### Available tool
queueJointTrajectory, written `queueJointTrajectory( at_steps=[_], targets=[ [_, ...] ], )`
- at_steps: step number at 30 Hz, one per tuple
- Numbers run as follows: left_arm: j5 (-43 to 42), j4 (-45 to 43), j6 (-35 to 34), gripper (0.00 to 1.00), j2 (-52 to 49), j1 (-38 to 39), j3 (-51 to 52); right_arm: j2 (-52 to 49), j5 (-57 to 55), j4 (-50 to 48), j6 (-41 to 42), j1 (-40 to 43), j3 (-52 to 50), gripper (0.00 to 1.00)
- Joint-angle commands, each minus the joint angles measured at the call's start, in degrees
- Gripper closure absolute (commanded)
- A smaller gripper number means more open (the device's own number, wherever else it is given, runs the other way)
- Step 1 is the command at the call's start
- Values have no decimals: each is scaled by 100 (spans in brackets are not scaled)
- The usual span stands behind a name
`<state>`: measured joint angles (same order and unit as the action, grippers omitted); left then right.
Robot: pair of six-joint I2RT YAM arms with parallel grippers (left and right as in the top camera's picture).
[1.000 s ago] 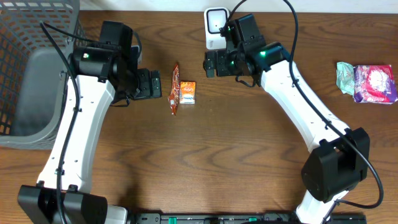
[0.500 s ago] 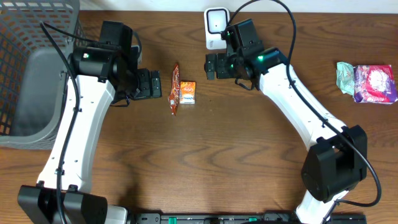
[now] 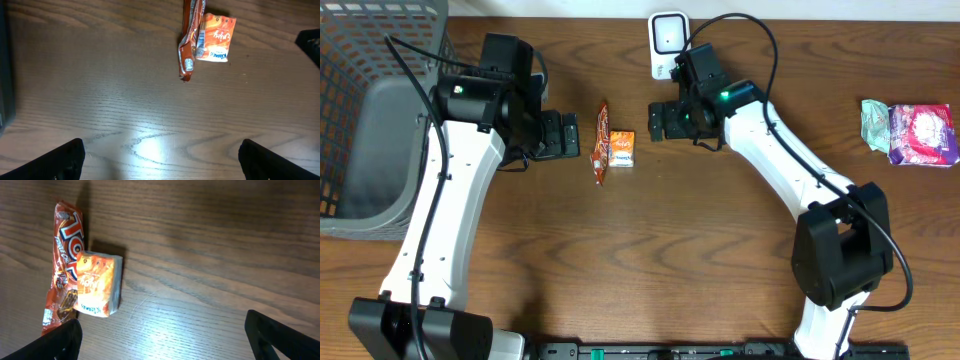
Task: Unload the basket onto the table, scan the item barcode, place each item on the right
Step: 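Lower the right gripper over the orange pack to grasp it, then close the right gripper on the orange snack pack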
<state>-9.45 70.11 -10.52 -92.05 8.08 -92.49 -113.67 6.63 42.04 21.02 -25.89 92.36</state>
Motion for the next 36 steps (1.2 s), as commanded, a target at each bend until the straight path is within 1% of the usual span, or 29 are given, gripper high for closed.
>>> queueJointTrajectory(
  at_steps=[1, 7, 14, 19, 28, 36],
  targets=[
    [55, 13, -26, 2, -11, -2, 20, 9, -28, -98, 136, -125, -39, 1],
    [55, 13, -26, 2, -11, -2, 20, 9, -31, -214, 535, -136, -50, 1],
    [55, 13, -26, 2, -11, -2, 20, 9, -33, -378, 531, -164, -142, 1],
    [55, 13, -26, 2, -11, -2, 20, 9, -31, -848, 509, -170, -407, 1],
    [55, 13, -26, 2, -11, -2, 20, 9, -24, -807, 507, -188, -431, 1],
    [55, 13, -26, 2, -11, -2, 20, 9, -463, -868, 509, -339, -468, 1]
  ],
)
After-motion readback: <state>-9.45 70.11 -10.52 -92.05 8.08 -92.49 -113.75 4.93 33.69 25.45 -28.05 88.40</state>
